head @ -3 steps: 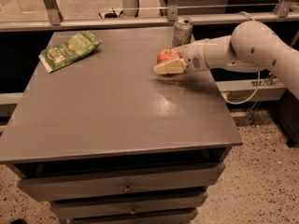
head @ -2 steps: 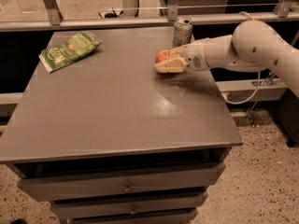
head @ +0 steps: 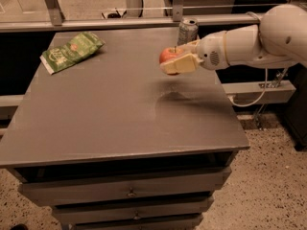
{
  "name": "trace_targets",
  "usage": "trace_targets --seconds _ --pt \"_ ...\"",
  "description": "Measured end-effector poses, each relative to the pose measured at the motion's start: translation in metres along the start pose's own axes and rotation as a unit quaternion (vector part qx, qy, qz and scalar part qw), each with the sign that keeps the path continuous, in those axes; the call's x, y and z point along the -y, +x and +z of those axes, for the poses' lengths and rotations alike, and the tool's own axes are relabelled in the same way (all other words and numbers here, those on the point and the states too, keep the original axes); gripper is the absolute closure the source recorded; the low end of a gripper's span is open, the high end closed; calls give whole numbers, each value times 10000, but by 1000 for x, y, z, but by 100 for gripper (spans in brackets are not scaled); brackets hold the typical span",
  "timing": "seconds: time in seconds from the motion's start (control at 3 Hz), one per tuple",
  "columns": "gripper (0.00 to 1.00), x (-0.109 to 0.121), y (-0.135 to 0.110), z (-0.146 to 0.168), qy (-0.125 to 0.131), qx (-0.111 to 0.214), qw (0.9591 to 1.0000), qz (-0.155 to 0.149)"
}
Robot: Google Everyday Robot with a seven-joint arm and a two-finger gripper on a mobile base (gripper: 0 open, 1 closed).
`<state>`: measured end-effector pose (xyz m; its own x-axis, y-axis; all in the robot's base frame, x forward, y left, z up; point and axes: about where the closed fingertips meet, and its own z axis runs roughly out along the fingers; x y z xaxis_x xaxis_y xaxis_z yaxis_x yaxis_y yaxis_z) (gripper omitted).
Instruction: Pick apple
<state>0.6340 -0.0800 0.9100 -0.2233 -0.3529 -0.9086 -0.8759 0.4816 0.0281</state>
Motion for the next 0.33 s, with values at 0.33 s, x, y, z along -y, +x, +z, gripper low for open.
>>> trace_targets --seconds 0.33 --pt "100 -62 -11 -33 -565 71 9976 406"
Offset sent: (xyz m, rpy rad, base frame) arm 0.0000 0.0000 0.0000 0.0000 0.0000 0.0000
